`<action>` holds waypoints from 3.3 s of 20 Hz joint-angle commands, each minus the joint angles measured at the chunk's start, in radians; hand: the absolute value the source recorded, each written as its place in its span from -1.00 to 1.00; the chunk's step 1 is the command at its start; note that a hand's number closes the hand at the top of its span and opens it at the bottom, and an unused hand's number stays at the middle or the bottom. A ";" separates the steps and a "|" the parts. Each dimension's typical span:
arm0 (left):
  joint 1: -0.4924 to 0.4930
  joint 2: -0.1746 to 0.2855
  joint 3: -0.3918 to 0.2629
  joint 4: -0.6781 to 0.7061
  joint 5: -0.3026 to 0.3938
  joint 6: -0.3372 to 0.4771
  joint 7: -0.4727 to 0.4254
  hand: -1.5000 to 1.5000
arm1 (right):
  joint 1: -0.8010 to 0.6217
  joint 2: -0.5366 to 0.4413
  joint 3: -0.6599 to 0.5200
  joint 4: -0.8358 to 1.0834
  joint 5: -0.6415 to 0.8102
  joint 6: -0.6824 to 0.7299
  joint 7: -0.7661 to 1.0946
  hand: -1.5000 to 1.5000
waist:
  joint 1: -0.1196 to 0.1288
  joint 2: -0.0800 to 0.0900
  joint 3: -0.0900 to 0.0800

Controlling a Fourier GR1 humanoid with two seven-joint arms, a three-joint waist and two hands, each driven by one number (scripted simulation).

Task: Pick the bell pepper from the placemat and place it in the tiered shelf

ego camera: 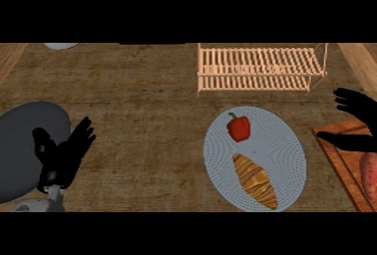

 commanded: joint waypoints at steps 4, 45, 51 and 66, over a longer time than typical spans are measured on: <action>-0.027 -0.018 0.006 0.038 -0.009 0.000 0.050 0.00 | -0.118 -0.053 0.055 -0.146 -0.092 0.167 0.286 -1.00 | 0.005 -0.002 -0.004; -0.027 -0.063 0.076 0.010 -0.086 -0.055 0.090 0.00 | -0.416 0.306 0.420 0.039 0.439 0.059 0.953 -1.00 | 0.003 -0.001 -0.003; 0.036 -0.087 0.060 -0.078 -0.105 -0.046 0.090 0.00 | -0.415 0.360 0.422 0.126 0.508 0.028 0.910 -1.00 | 0.014 0.000 -0.002; -0.009 -0.134 0.092 0.030 -0.149 -0.068 0.043 0.00 | -0.449 0.407 0.327 0.399 0.664 -0.081 0.685 -1.00 | 0.012 0.003 -0.002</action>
